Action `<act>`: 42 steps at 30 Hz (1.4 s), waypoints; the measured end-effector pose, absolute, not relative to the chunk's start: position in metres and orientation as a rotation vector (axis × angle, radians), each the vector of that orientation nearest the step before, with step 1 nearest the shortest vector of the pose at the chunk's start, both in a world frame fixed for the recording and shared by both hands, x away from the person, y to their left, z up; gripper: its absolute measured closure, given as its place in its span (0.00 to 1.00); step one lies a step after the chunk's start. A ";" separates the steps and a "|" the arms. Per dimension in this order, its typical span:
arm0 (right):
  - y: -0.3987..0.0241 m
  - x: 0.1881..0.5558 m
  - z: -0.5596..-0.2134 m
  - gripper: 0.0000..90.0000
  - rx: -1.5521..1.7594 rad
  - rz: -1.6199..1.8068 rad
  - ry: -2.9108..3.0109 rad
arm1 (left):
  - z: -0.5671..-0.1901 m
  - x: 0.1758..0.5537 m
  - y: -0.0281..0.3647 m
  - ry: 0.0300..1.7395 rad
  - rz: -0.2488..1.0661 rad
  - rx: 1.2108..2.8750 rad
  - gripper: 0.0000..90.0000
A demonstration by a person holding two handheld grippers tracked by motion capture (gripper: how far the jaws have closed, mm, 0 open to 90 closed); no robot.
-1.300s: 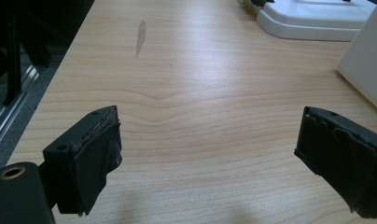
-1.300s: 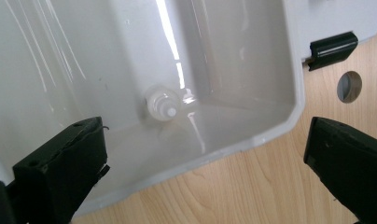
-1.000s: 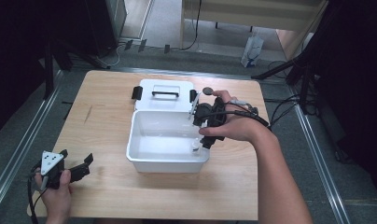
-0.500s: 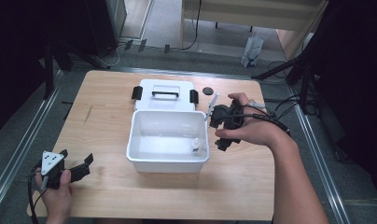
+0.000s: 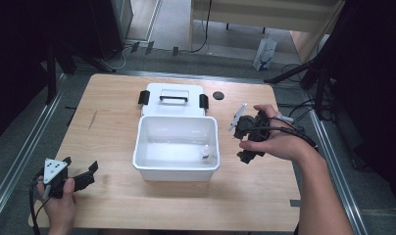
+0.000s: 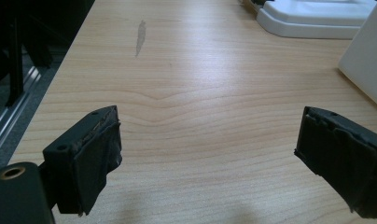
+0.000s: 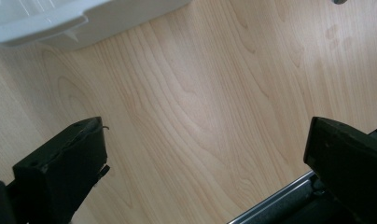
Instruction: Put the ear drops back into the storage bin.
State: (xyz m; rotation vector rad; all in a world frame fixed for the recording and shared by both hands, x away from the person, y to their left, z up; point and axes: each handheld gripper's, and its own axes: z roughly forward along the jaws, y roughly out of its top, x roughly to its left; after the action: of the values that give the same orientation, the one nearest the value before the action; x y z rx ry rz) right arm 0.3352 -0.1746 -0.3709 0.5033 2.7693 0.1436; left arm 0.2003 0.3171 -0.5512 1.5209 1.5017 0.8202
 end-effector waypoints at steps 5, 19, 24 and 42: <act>-0.189 0.332 -0.377 0.00 0.542 0.157 2.761 | -0.551 0.200 0.317 1.502 0.819 1.522 0.08; -0.232 0.318 -0.406 0.00 0.683 0.251 2.718 | -0.551 0.200 0.317 1.500 0.825 1.528 0.08; -0.247 0.310 -0.415 0.00 0.752 0.314 2.670 | -0.551 0.200 0.316 1.504 0.830 1.523 0.08; -0.299 0.275 -0.465 0.00 1.006 0.653 2.422 | -0.551 0.200 0.317 1.510 0.829 1.515 0.08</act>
State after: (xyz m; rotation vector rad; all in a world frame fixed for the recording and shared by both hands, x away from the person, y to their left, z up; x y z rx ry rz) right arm 0.2752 -0.2987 -0.4648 1.0055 2.4221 0.6534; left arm 0.1997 0.3170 -0.5512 1.5149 1.5102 0.8289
